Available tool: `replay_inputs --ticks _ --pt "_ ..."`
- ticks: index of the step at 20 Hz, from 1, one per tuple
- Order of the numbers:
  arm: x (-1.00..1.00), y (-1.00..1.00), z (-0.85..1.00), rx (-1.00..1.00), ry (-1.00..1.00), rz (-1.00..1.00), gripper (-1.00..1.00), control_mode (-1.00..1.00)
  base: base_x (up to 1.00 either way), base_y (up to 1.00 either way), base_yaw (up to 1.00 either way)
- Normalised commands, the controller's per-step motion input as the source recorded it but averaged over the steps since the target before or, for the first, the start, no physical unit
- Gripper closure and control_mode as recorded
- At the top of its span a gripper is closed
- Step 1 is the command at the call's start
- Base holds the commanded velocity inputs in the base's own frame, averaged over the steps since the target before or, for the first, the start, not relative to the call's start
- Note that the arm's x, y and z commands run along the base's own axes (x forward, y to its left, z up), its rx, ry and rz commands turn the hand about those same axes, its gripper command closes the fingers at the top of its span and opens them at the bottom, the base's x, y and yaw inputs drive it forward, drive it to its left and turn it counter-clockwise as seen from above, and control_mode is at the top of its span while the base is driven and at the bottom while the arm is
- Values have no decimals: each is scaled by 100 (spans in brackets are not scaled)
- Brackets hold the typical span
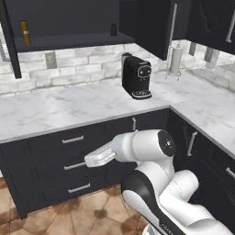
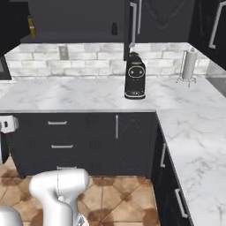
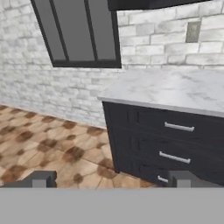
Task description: Collect the turmeric, mayonnaise, and shaker from the cabinet and place them next to the stove.
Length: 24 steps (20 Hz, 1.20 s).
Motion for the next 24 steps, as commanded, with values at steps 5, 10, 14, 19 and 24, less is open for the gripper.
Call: replay_inputs --ticks 5,10,14,19,24 --pt "0 0 0 0 0 0 -100 100 82 -4 6" --pt "0 0 0 0 0 0 -100 100 78 -9 8" --pt "0 0 0 0 0 0 -100 100 74 -16 9" --pt "0 0 0 0 0 0 -100 100 74 -2 12" --pt "0 0 0 0 0 0 -100 100 73 0 15"
